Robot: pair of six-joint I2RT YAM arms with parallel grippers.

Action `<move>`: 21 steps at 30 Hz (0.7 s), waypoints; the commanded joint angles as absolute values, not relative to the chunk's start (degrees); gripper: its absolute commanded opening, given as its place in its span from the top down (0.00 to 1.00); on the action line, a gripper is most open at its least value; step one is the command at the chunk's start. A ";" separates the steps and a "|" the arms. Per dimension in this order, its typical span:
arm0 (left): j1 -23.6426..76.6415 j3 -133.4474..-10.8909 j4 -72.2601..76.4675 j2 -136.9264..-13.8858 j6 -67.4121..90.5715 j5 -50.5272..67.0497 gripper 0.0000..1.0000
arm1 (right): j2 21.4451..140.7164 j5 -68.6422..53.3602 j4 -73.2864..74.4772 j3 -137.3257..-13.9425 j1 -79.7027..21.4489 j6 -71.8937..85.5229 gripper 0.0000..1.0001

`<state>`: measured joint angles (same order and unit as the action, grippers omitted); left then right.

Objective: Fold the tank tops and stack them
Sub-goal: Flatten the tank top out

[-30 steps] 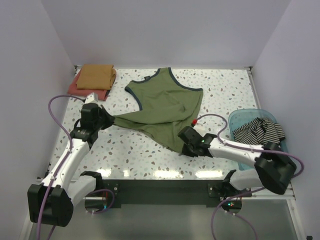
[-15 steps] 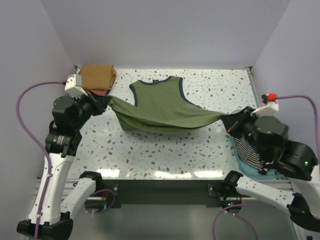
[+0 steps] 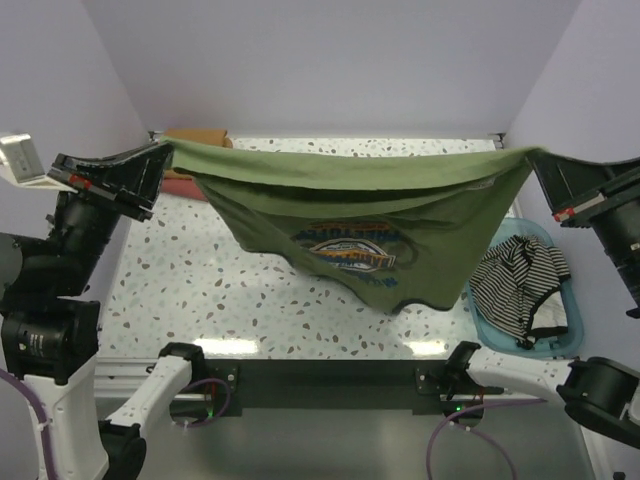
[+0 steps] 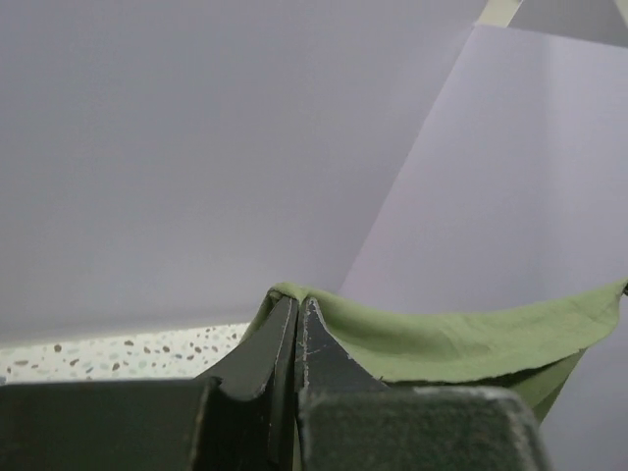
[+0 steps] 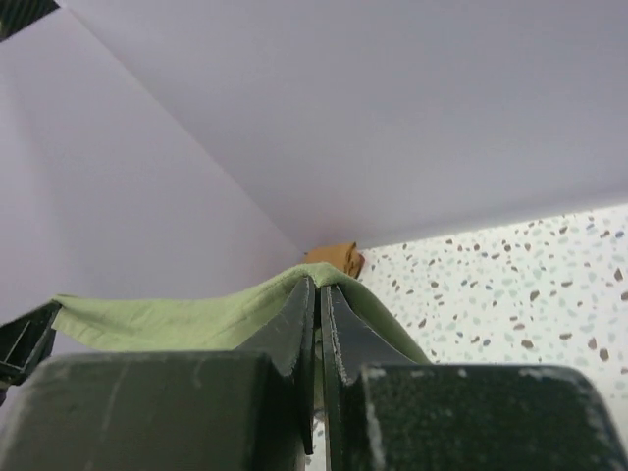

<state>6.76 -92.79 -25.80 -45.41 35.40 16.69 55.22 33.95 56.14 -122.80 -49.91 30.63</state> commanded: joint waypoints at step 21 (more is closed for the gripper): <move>5.80 -98.07 6.92 -83.98 41.48 18.19 1.00 | 104.92 -7.33 45.11 -148.95 -14.97 23.90 1.00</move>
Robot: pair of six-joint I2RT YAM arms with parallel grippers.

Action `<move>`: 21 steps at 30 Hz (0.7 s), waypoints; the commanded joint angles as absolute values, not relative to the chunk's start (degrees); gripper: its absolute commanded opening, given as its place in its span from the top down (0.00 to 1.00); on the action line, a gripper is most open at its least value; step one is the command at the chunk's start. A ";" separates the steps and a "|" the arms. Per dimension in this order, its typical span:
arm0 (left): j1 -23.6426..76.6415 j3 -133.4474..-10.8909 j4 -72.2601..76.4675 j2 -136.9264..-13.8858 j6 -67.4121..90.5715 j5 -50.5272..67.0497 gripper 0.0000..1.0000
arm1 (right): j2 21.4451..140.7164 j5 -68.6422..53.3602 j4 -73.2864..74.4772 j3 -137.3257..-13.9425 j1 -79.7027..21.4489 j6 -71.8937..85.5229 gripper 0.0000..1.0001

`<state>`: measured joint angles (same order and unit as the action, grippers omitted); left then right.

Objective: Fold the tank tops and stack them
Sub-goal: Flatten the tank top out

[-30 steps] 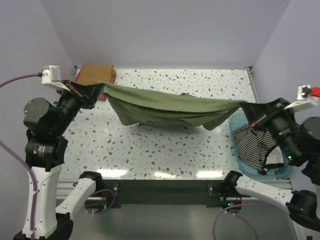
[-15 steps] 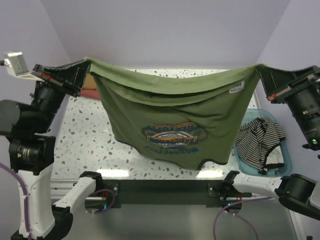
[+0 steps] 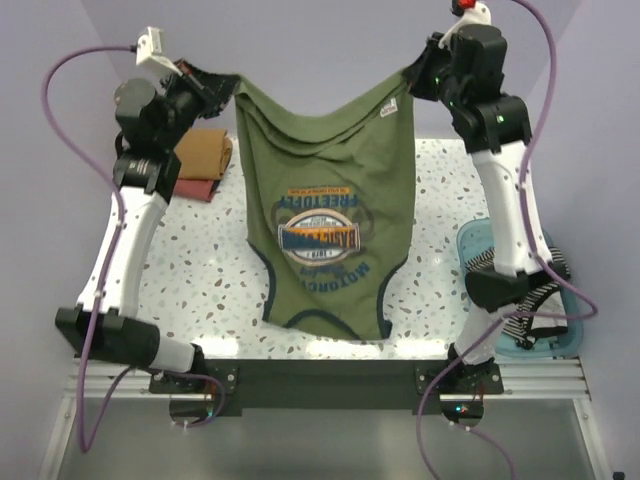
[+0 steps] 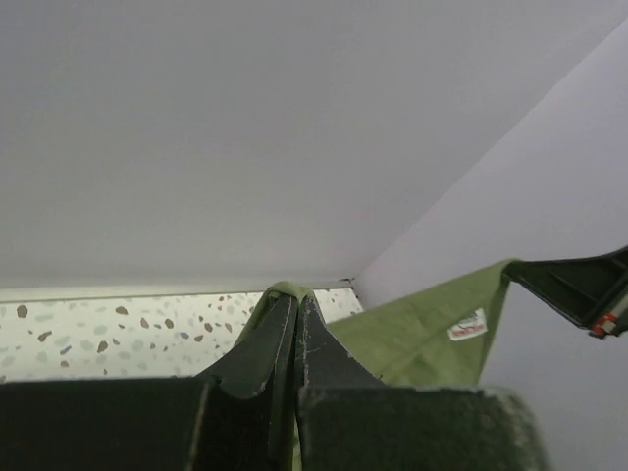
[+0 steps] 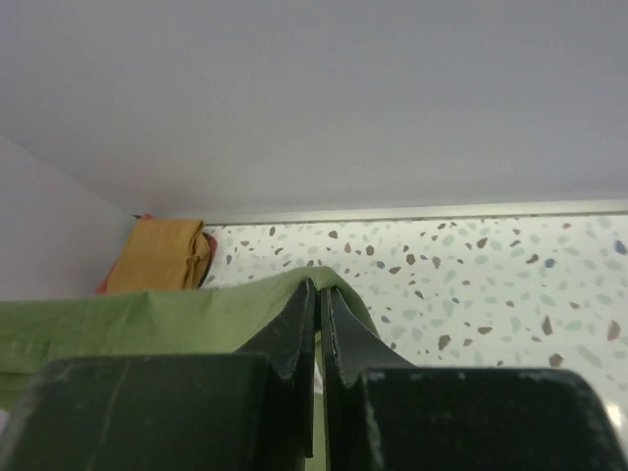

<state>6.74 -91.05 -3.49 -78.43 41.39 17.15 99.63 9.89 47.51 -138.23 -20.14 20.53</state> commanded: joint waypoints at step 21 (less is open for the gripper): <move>1.93 -103.10 29.95 -94.41 40.60 24.70 1.00 | 94.76 -10.37 9.25 -116.33 -5.71 29.09 1.00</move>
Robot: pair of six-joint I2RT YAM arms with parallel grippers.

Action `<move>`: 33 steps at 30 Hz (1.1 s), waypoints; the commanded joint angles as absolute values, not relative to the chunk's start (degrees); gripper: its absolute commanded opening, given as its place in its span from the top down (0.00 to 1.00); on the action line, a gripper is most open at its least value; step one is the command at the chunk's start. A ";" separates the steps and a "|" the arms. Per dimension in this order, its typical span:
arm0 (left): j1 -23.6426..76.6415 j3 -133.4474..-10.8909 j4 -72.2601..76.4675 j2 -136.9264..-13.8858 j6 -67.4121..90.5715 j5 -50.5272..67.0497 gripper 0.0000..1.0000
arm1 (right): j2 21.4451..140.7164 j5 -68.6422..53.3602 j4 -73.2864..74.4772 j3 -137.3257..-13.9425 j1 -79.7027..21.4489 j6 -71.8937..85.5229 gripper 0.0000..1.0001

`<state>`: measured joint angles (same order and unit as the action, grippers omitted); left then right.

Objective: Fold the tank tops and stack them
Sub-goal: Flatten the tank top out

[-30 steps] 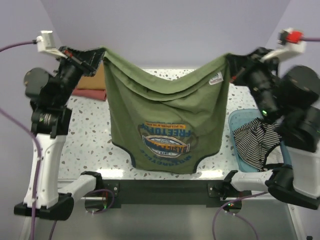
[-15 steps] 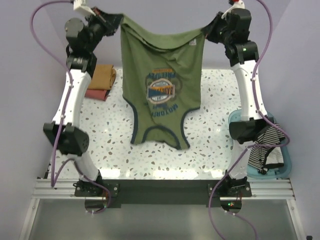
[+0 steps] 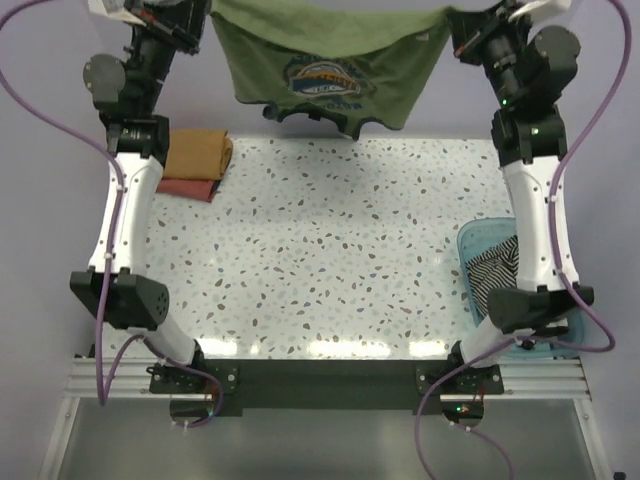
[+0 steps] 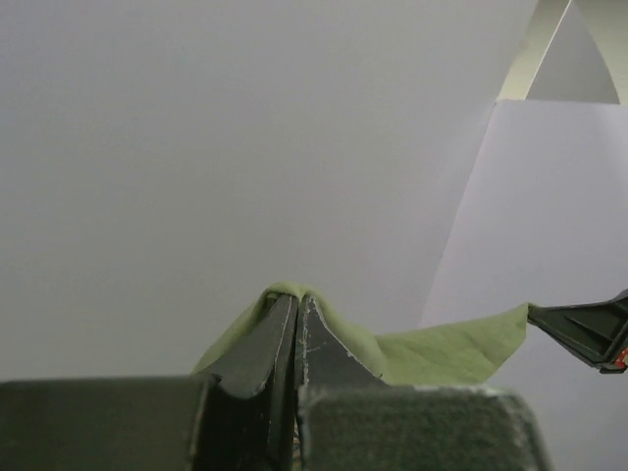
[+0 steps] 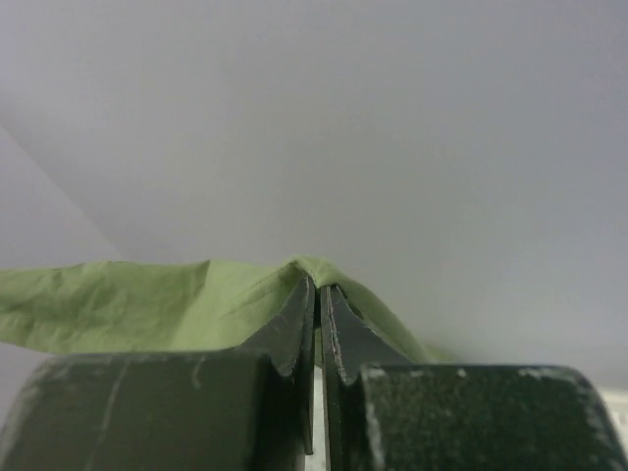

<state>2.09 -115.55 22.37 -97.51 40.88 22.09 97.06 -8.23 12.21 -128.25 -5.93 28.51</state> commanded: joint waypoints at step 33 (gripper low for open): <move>2.02 -21.88 -18.00 -48.43 43.60 16.70 1.00 | 66.71 -6.78 42.35 -41.21 -4.84 31.46 1.00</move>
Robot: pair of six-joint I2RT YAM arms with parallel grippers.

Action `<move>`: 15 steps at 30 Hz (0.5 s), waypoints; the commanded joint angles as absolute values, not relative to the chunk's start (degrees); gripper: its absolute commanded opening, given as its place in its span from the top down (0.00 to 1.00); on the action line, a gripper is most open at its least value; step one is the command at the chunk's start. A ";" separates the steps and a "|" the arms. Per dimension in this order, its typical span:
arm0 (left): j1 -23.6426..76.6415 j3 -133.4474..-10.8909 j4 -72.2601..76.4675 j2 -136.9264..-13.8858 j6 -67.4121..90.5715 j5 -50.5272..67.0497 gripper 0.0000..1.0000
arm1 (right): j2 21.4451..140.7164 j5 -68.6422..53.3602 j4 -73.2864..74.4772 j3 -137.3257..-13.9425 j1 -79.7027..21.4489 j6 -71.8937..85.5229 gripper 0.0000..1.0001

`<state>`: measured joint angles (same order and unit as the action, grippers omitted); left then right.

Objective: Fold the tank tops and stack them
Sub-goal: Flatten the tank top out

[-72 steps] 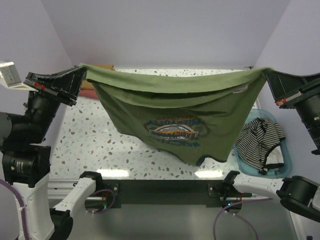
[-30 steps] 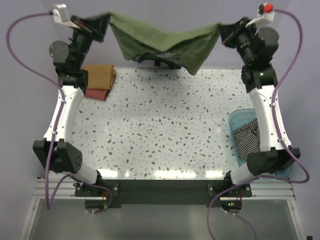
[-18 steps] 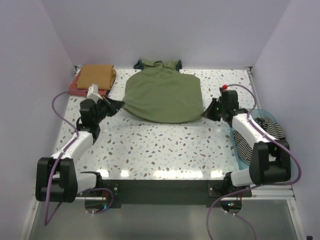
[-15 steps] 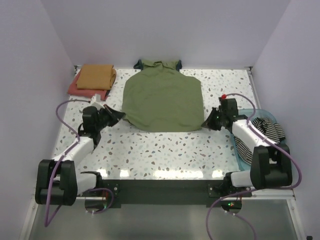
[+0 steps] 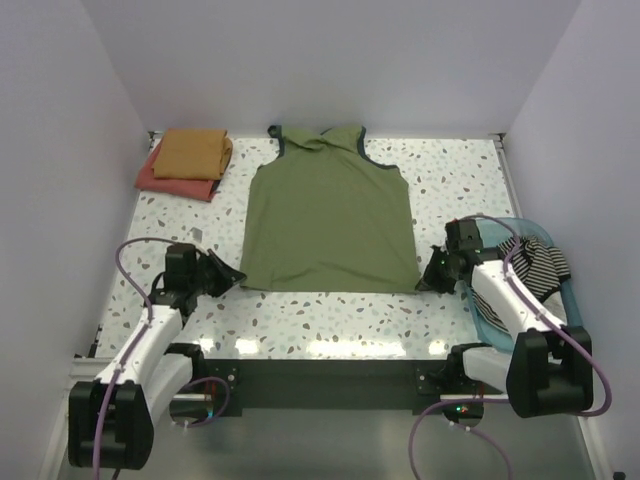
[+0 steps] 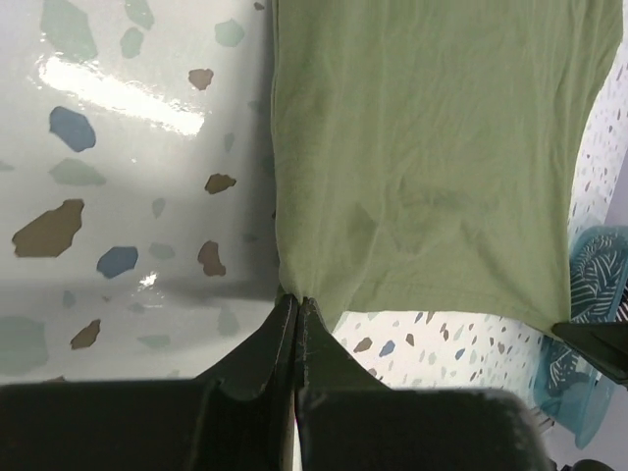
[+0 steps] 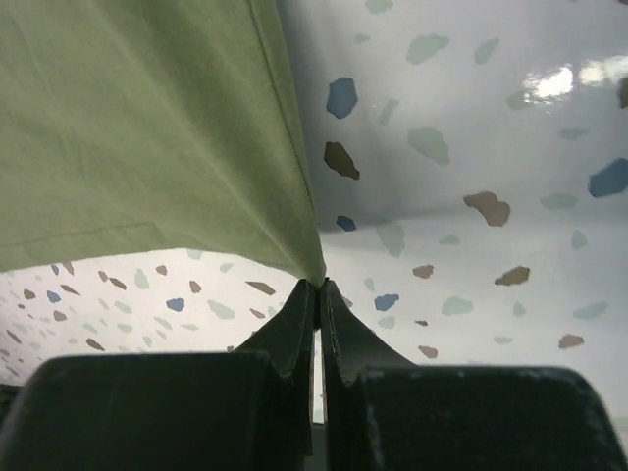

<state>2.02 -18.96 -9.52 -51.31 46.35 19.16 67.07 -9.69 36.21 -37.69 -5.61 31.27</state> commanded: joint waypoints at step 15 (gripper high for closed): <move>2.02 -26.01 -29.26 -41.40 43.68 15.29 1.00 | 67.32 -5.36 57.21 -48.16 2.46 28.83 1.00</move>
